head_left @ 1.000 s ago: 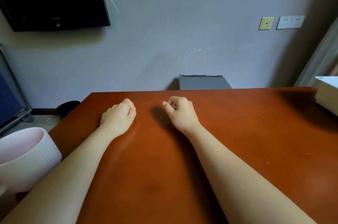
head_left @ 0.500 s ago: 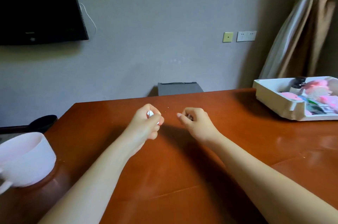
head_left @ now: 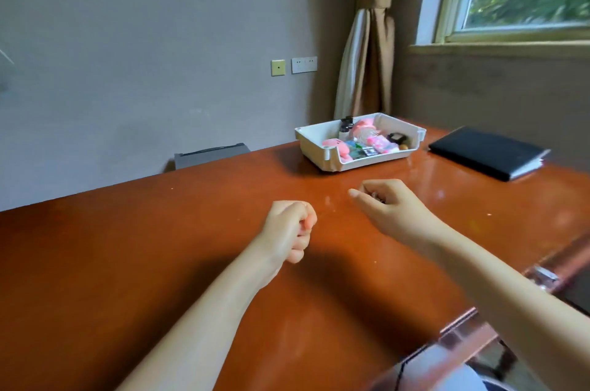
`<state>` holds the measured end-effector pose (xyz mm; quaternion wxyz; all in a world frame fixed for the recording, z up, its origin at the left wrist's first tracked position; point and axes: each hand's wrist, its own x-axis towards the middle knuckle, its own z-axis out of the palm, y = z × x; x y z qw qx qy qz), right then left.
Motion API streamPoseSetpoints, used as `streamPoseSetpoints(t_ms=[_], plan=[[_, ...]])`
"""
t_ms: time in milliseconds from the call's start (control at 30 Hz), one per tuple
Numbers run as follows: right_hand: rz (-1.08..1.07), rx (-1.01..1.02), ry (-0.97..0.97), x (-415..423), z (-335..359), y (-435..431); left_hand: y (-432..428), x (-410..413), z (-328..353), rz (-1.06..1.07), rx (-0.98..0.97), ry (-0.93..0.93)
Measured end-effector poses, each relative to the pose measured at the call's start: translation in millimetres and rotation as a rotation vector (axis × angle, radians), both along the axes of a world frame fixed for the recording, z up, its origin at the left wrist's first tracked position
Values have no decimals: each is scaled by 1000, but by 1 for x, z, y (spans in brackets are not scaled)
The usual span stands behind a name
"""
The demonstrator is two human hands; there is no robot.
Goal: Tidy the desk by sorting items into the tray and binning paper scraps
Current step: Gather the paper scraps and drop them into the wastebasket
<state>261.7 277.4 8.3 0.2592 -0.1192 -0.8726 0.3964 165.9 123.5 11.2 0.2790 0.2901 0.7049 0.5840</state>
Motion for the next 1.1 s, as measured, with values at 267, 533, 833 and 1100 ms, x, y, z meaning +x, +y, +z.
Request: streamPoseSetpoints(t_ms=[267,533,833,1100], plan=[[-182,-159,-23,148,-10,52,88,114,-21,-256,-34,-23],[-405,-309,-128,255,-72,87,154,211,-69,-607,-77,9],[-636,-431,-252,294,-197,121,209,260,-173,-729,-280,402],[-792,-493,-397,280,-295,139,239,252,-261,-613,-567,511]])
